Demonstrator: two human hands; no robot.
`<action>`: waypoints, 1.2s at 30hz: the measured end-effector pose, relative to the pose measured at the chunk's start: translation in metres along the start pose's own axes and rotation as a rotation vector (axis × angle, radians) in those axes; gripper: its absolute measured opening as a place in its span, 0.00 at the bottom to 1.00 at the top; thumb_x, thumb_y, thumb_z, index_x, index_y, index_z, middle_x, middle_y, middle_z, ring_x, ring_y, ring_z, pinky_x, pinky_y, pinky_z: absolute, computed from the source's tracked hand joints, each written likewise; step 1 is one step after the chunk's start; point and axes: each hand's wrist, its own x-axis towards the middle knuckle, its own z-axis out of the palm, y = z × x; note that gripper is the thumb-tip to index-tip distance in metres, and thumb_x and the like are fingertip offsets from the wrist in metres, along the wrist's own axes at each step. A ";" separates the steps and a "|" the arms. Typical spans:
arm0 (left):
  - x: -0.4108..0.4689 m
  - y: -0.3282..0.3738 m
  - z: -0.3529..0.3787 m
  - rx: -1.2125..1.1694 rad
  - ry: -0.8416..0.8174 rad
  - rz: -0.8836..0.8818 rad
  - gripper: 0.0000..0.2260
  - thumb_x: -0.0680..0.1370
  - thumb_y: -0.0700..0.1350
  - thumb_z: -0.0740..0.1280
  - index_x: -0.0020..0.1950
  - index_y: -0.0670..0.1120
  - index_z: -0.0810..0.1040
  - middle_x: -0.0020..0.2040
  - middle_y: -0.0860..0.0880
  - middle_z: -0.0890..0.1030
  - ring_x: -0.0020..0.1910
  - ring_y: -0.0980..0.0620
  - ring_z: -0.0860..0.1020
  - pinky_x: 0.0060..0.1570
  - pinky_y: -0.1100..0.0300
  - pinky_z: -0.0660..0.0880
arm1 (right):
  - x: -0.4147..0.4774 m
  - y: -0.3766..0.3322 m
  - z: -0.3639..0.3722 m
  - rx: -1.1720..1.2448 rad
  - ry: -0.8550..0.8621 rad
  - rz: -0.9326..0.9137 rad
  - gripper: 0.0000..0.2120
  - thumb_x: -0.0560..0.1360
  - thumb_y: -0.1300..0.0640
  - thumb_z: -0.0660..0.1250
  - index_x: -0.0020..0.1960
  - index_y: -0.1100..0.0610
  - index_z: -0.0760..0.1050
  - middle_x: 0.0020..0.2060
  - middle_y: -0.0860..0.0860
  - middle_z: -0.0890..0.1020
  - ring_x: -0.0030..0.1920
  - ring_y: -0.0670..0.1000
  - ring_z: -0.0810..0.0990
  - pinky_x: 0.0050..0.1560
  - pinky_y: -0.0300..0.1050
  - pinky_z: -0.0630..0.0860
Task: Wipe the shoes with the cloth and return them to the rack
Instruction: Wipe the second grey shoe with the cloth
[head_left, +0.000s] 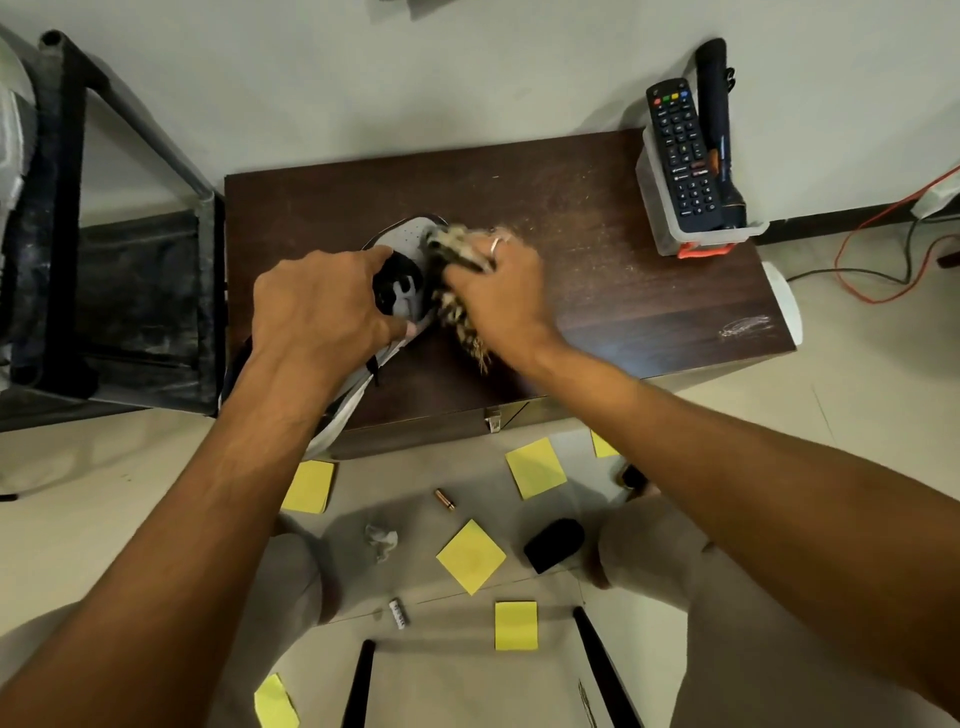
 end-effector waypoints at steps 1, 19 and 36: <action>0.000 0.000 0.000 0.010 0.002 0.002 0.31 0.70 0.68 0.73 0.70 0.58 0.74 0.53 0.45 0.85 0.52 0.38 0.82 0.44 0.51 0.74 | 0.009 0.002 -0.001 -0.045 0.021 -0.019 0.10 0.73 0.61 0.71 0.53 0.56 0.86 0.46 0.53 0.81 0.46 0.47 0.80 0.48 0.38 0.76; 0.009 -0.003 -0.013 0.045 -0.143 0.077 0.36 0.72 0.63 0.75 0.78 0.60 0.66 0.63 0.45 0.82 0.60 0.39 0.80 0.53 0.47 0.76 | 0.017 0.001 -0.051 -0.121 -0.113 0.148 0.06 0.72 0.60 0.72 0.39 0.50 0.84 0.33 0.47 0.84 0.33 0.42 0.80 0.36 0.37 0.75; -0.007 0.036 0.008 0.306 0.051 0.148 0.37 0.72 0.58 0.75 0.79 0.56 0.65 0.82 0.44 0.58 0.81 0.34 0.49 0.68 0.22 0.37 | 0.040 0.010 -0.063 -0.292 -0.271 -0.027 0.10 0.76 0.63 0.67 0.52 0.55 0.86 0.49 0.44 0.86 0.41 0.33 0.79 0.40 0.24 0.70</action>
